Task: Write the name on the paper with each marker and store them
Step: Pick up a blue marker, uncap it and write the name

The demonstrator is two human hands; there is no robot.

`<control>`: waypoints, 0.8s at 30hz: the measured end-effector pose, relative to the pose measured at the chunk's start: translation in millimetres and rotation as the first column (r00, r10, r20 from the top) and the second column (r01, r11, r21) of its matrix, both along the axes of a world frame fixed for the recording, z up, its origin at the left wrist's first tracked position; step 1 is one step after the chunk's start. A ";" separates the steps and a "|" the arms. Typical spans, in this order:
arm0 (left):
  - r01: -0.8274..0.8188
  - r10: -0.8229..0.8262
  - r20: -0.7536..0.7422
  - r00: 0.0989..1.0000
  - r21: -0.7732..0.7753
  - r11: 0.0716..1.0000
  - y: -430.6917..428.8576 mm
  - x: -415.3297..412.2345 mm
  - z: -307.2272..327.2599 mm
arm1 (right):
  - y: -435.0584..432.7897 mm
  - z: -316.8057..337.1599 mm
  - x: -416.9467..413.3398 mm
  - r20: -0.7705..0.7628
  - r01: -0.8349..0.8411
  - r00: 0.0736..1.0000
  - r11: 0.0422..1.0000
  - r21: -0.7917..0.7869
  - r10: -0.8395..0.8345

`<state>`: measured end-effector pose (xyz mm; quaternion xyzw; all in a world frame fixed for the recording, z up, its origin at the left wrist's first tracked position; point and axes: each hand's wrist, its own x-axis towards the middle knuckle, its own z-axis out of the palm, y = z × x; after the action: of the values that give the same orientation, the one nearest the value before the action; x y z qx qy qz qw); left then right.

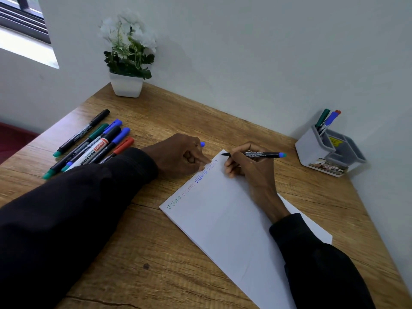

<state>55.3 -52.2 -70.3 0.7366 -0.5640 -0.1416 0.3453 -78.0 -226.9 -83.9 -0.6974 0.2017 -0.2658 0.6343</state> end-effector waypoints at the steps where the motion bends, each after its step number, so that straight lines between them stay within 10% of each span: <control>1: -0.025 0.025 0.013 1.000 -0.018 1.000 0.3 0.8 0.0 | -0.5 1.8 -0.4 0.008 -0.015 1.000 1.000 0.017 0.015; 7: -0.373 0.384 0.028 0.923 -0.184 0.910 1.9 13.0 -1.1 | -5.2 5.9 -1.4 0.150 -0.113 0.985 0.978 0.173 0.087; 15: -0.411 0.416 0.087 0.905 -0.065 0.909 -1.4 13.5 -1.7 | -8.3 10.4 -2.7 0.178 -0.109 0.981 0.978 0.180 0.077; 24: -0.480 0.428 -0.263 0.865 -0.178 0.859 3.2 15.5 1.2 | -10.4 14.7 -5.9 0.186 -0.129 0.975 0.991 0.019 0.123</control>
<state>70.8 -49.0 -69.1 0.7829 -0.3458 -0.0657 0.5131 -83.9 -237.3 -69.2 -0.6714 0.1013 -0.2854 0.6764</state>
